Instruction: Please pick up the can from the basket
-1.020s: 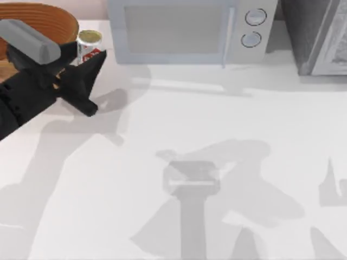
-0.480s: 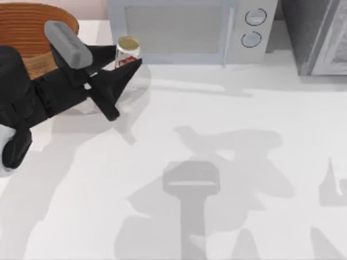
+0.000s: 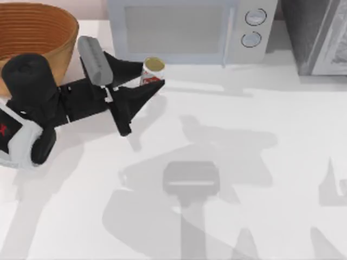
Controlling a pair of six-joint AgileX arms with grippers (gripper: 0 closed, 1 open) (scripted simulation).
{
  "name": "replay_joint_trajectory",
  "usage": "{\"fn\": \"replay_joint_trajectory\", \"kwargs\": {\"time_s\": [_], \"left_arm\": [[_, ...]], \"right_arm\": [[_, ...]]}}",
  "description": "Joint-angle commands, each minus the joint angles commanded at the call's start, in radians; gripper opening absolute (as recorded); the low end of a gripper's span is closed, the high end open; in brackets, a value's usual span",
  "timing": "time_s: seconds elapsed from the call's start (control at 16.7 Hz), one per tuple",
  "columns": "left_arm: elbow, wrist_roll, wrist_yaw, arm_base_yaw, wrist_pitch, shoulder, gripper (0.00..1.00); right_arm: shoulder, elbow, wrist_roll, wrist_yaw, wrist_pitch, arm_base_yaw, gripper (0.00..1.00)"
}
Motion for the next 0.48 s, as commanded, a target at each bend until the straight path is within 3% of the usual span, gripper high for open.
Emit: {"fn": "replay_joint_trajectory", "kwargs": {"time_s": [0.48], "left_arm": [[0.132,0.004,0.211,-0.026,0.142,0.286,0.00]], "right_arm": [[0.000,0.000,0.000,0.000,0.000,0.000,1.00]]}}
